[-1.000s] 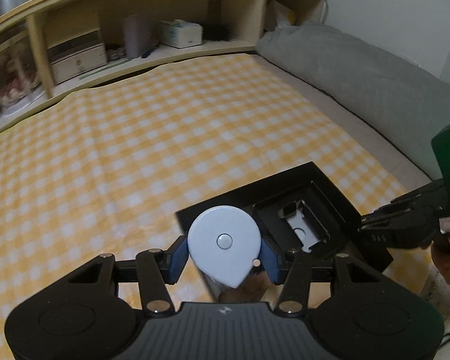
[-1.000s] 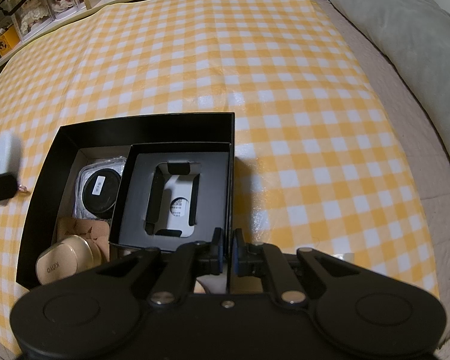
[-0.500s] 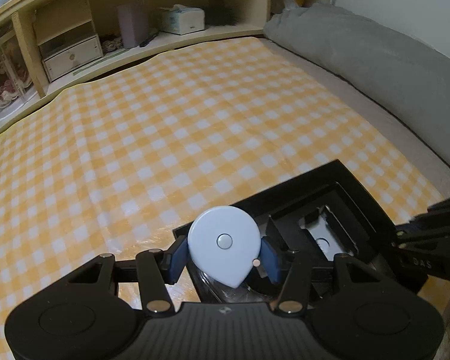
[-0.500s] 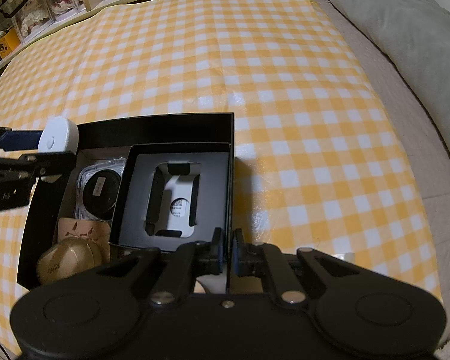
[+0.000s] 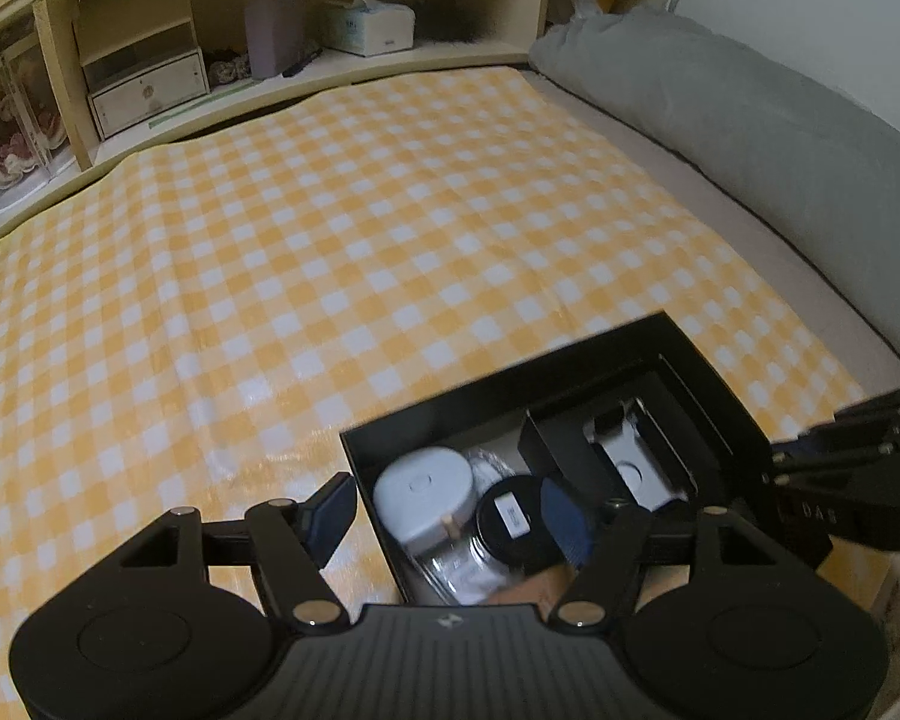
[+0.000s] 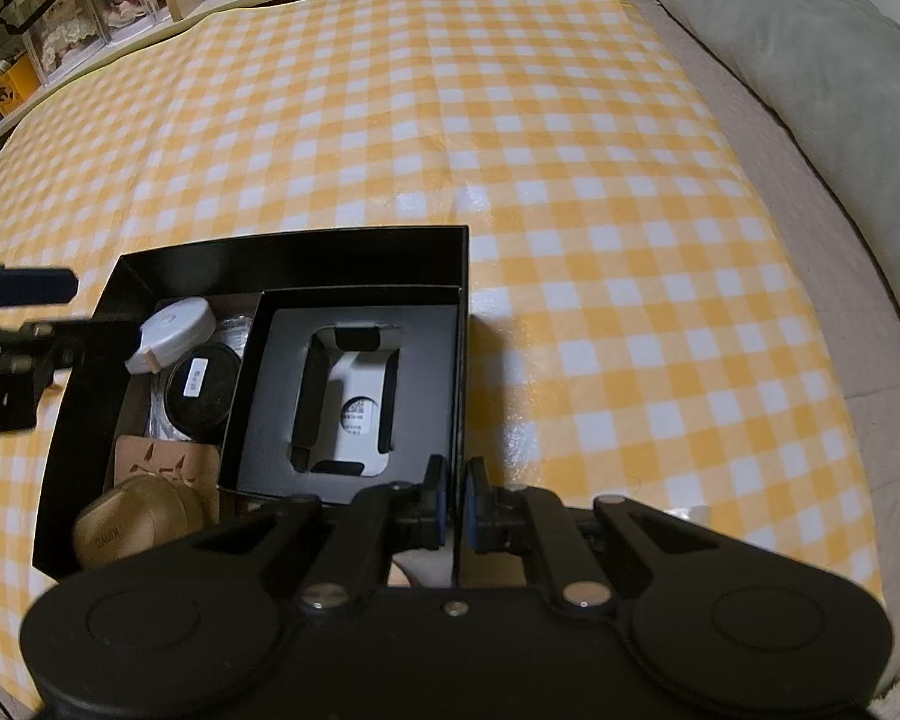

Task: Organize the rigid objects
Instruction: 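Open the left tool to release the tape measure in the box, then move the left tool to the pink eyelash curler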

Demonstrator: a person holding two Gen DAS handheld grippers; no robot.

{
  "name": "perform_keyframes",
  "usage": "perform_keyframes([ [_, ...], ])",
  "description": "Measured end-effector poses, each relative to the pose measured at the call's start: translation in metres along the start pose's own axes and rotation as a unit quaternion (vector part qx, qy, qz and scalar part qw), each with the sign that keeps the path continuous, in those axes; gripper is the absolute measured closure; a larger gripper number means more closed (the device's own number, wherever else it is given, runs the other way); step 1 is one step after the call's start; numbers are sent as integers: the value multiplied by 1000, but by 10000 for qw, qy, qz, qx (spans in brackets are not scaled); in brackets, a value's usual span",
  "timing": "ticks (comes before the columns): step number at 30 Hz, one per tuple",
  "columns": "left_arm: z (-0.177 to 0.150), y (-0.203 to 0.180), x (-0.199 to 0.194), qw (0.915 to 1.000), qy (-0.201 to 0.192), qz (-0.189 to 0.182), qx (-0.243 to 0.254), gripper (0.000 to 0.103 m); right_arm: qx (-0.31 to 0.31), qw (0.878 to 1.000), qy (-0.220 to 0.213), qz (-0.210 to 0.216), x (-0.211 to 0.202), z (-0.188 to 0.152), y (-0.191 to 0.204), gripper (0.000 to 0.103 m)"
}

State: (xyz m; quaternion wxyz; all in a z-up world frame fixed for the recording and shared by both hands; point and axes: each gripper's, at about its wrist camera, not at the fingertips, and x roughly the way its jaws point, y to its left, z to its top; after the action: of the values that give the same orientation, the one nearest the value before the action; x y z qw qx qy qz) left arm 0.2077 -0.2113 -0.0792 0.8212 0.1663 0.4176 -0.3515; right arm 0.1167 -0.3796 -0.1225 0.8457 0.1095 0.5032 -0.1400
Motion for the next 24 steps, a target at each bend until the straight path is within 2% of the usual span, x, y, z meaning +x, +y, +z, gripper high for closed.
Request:
perform_keyframes([
  [4, -8, -4, -5, 9999, 74, -69, -30, 20, -10, 10000, -1, -6, 0, -1, -1, 96],
  [11, -19, -6, -18, 9999, 82, -89, -67, 6, -8, 10000, -3, -7, 0, -2, 1, 96],
  [16, -25, -7, -29, 9998, 43, -157, -115, 0, -13, 10000, -1, -12, 0, -1, 1, 96],
  [24, -33, -9, -47, 9995, -62, -242, -210, 0, -13, 10000, -3, -13, 0, -1, 1, 96],
])
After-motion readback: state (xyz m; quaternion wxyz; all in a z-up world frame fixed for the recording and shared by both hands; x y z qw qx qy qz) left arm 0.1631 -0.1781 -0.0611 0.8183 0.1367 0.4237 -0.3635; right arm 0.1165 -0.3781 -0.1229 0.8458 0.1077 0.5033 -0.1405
